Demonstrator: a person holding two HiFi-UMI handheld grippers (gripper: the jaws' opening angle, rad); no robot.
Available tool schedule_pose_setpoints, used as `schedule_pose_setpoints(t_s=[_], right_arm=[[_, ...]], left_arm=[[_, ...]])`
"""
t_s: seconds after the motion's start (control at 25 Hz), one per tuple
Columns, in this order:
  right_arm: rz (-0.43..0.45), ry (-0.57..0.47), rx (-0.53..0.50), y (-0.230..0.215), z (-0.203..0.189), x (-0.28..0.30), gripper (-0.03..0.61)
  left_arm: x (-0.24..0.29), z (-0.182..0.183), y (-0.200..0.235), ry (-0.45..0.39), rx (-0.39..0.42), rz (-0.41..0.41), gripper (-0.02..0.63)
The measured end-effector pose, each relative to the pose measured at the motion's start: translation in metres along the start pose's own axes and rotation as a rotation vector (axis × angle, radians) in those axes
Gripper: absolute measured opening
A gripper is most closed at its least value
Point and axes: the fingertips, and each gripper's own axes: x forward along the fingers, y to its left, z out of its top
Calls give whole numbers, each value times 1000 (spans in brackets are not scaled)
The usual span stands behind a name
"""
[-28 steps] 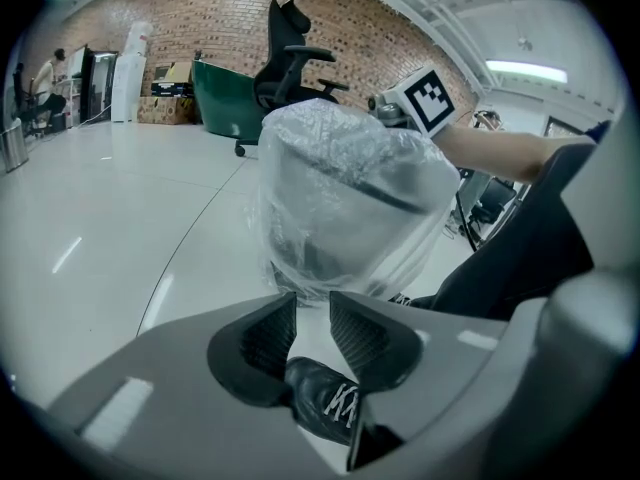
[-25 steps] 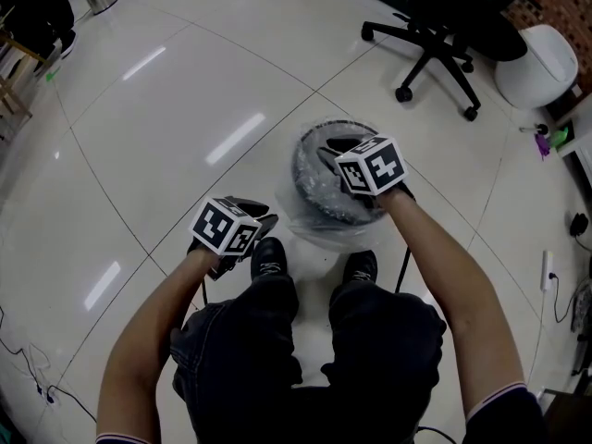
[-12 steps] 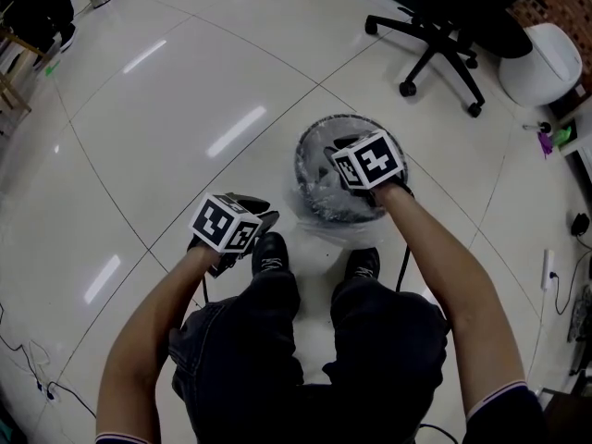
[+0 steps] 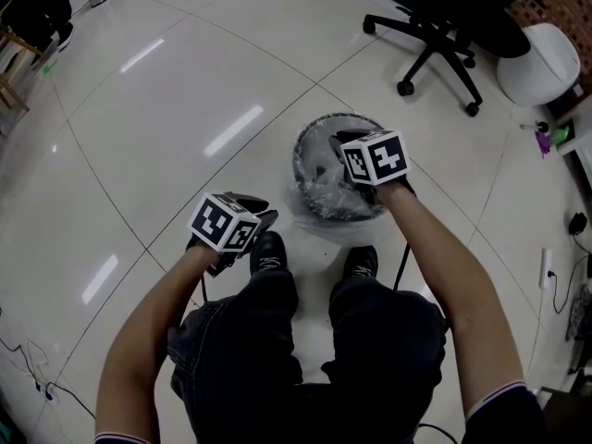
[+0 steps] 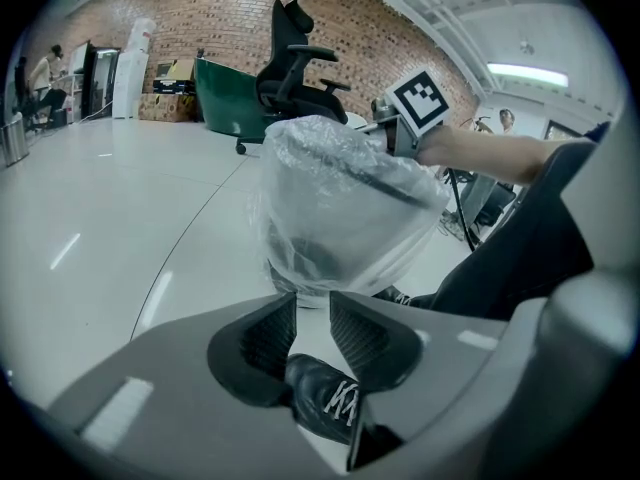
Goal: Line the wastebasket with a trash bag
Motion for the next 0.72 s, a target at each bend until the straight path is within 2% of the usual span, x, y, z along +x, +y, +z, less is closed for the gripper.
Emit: schedule_pose_setpoints(t_s=[0.24,0.44,0.72], right_arm=[[8,-160,18,-3,26,-11,51],[31,-244,41,-6,45,-17,51],[29,-399,-10,-7,73,-32,44]], left_arm=[[-3,2,0,8,10,11,114],[-5,3,-2,14,13,13,114],[-10,3,4,18,14,27,114]])
